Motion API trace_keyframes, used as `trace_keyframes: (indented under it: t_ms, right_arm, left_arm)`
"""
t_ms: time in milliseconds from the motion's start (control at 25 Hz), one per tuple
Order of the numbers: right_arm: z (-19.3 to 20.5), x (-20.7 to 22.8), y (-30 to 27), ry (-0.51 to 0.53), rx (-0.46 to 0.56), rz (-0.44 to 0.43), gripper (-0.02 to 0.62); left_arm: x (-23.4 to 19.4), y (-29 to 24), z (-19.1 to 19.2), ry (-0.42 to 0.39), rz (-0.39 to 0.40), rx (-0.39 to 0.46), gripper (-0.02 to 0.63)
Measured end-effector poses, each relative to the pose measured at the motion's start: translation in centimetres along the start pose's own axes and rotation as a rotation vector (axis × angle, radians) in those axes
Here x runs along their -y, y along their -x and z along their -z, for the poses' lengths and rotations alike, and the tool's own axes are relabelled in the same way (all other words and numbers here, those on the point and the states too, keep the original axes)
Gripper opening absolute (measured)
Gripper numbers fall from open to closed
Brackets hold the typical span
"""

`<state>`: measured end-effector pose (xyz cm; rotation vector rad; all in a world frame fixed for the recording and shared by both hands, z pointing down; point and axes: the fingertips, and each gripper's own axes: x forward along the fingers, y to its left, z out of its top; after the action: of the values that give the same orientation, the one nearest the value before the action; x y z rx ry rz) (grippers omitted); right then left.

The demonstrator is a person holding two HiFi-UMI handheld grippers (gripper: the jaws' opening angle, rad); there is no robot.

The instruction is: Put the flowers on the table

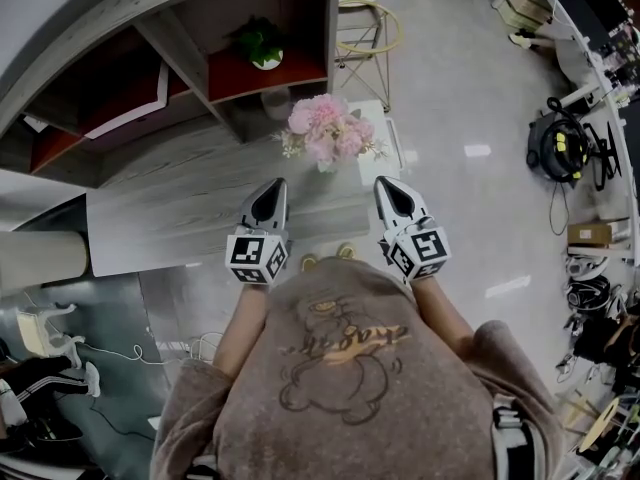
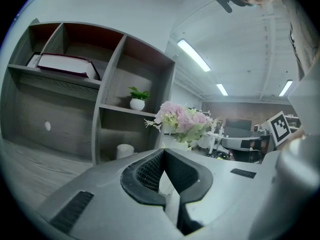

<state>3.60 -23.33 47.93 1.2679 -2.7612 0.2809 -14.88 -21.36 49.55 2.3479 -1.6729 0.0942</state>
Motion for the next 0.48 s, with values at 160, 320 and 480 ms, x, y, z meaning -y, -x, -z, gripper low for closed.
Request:
trace_keyframes:
  t_ms: [160,320,480]
  right_arm:
    - [0.02,0.21,-0.25,0.005,-0.002,0.005,-0.011]
    - [-0.36,0.36,-0.21,0.014,-0.001,0.01,-0.011]
    - [-0.59,0.43,-0.19,0.015,0.003,0.012,-0.011]
  left_arm:
    - [0.06,-0.3,-0.19,0.003,0.004,0.002,0.018]
    - [0.24,-0.31,-0.64,0.012,0.005,0.004,0.018]
    - [0.49,-0.35,-0.82,0.016,0.014,0.004,0.018]
